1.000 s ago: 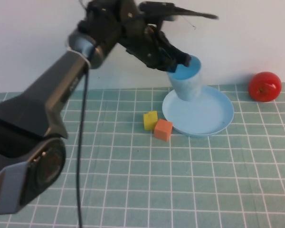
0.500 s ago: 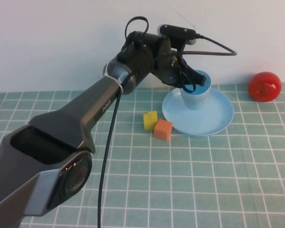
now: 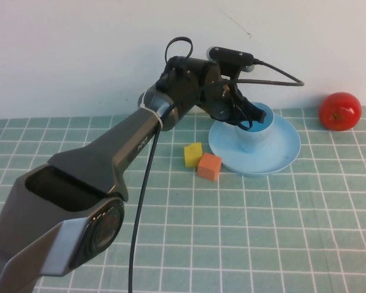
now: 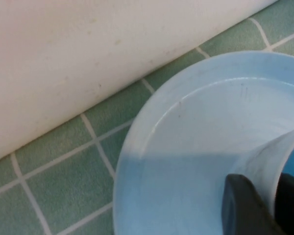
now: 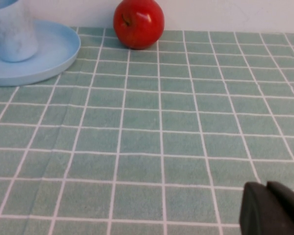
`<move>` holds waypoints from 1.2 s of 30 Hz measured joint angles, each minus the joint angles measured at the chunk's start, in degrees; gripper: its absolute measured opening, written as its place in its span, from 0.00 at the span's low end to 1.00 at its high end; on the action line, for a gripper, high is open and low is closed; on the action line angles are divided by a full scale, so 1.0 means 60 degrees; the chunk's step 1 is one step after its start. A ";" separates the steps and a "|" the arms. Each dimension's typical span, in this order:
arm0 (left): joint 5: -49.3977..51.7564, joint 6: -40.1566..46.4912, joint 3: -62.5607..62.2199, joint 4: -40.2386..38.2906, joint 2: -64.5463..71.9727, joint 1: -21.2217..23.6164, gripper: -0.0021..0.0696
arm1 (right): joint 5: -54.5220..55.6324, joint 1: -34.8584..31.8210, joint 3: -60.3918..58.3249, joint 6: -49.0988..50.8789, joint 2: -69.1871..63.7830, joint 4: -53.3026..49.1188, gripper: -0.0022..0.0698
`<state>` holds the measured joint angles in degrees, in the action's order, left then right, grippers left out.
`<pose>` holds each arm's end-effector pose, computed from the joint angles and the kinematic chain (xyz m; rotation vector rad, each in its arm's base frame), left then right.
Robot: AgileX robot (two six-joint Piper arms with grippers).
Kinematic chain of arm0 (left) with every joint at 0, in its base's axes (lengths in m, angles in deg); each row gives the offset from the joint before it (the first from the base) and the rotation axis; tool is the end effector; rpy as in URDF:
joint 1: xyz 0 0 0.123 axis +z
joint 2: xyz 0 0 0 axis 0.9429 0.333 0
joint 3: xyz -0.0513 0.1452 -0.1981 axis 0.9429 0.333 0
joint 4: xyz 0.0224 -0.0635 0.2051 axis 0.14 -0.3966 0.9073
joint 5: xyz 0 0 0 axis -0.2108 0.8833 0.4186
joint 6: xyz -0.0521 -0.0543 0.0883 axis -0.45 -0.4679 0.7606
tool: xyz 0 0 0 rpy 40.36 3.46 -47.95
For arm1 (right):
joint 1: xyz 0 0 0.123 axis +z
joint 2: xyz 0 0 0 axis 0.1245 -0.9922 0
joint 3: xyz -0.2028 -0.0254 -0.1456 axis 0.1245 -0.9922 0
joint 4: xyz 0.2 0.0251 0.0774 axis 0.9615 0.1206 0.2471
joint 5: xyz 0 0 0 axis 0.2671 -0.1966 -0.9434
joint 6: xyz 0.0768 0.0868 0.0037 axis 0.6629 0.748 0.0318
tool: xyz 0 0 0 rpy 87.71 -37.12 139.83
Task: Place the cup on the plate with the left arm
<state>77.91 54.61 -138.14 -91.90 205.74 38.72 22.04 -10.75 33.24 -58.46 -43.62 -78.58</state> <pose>0.4385 -0.2841 0.1694 0.5741 2.3138 -0.4220 0.0746 -0.0059 0.1650 0.0060 1.8631 -0.0983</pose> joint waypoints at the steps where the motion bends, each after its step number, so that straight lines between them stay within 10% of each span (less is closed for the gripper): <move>1: -0.0050 0.0096 0.0000 -0.0078 0.0000 0.0000 0.20 | 0.0000 0.0000 0.0000 0.0000 0.0000 0.0000 0.03; 7: -0.0469 0.0279 -0.0056 -0.0664 0.0000 0.0020 0.55 | 0.0000 0.0000 0.0000 0.0000 0.0000 0.0000 0.03; 11: -0.0409 0.0488 -0.0384 -0.0781 0.0000 0.0075 0.59 | 0.0000 0.0000 0.0000 0.0000 0.0000 0.0000 0.03; 22: 0.0822 0.1501 -0.1483 -0.1120 -0.0745 0.0490 0.08 | 0.0000 0.0000 0.0000 0.0000 0.0000 0.0000 0.03; 36: 0.2697 0.1508 -0.1565 0.0094 -0.3822 0.1149 0.03 | 0.0000 0.0000 0.0000 0.0000 0.0000 0.0000 0.03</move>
<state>94.09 63.66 -147.53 -91.33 182.81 45.62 22.04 -10.75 33.24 -58.46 -43.62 -78.58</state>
